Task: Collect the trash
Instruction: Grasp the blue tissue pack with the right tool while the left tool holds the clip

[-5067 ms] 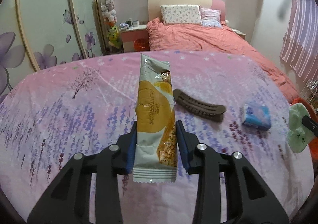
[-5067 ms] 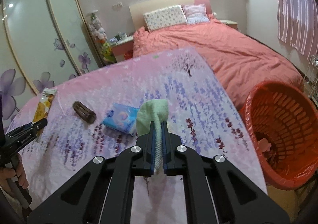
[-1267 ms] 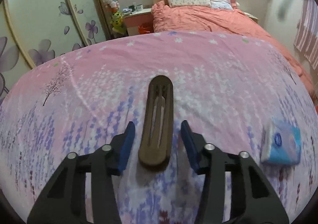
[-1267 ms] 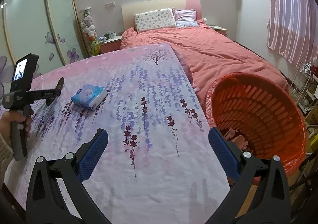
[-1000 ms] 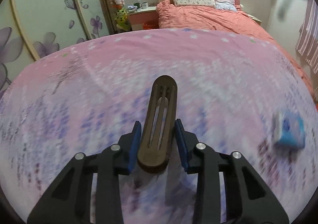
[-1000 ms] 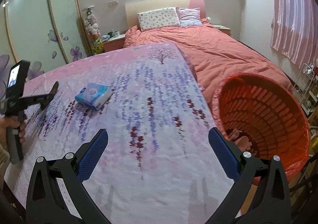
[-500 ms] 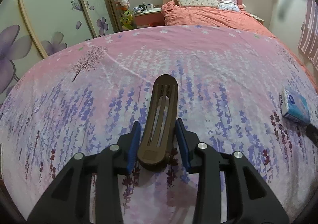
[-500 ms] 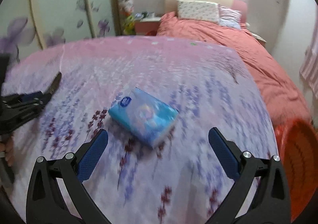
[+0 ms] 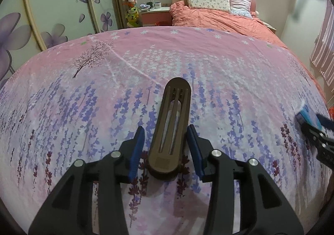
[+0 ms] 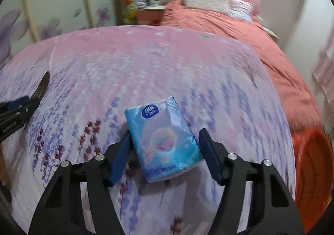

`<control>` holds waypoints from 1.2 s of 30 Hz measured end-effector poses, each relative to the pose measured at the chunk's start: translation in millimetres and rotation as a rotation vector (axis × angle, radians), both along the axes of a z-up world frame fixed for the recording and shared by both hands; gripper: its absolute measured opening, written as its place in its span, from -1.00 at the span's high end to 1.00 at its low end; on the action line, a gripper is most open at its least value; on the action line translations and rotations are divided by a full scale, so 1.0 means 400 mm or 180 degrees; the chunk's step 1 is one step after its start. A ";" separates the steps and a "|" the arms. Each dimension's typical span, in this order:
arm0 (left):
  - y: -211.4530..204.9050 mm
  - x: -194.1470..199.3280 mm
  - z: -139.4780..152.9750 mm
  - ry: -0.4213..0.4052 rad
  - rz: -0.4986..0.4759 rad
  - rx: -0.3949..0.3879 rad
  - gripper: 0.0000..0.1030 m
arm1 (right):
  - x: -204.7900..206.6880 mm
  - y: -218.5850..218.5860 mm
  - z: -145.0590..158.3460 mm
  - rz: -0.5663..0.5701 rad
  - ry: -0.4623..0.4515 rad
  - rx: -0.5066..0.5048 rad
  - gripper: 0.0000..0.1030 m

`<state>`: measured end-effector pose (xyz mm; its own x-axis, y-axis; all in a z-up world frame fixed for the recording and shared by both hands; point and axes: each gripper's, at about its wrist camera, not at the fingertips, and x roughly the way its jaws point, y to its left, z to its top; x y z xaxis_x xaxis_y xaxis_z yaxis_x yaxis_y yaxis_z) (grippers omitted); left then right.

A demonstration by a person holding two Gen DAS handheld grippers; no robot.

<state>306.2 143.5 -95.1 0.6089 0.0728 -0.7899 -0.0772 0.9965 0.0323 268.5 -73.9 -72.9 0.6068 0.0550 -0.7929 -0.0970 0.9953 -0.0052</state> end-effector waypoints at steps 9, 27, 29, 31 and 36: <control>0.012 0.001 0.001 0.0009 0.0064 0.0012 -0.03 | -0.137 0.012 -0.018 -0.0514 -0.0010 0.0134 -0.19; 0.027 -0.060 -0.004 0.0013 -0.0116 -0.0060 -0.22 | -0.120 -0.026 -0.015 -0.0439 -0.0008 0.0215 -0.30; 0.030 -0.068 -0.004 0.0008 -0.0134 -0.0093 -0.22 | -0.111 -0.038 -0.013 -0.0451 -0.0012 0.0243 -0.30; 0.035 -0.070 -0.005 0.0000 -0.0124 -0.0139 -0.22 | -0.107 -0.048 -0.014 -0.0447 -0.0019 0.0317 -0.31; 0.037 -0.058 -0.004 -0.0007 -0.0122 -0.0175 -0.16 | -0.107 -0.054 -0.013 -0.0441 -0.0029 0.0372 -0.33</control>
<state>283.2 158.4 -96.8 0.6122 0.0058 -0.7907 -0.0388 0.9990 -0.0228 225.9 -95.7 -78.2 0.6220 0.0619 -0.7806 0.0405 0.9930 0.1110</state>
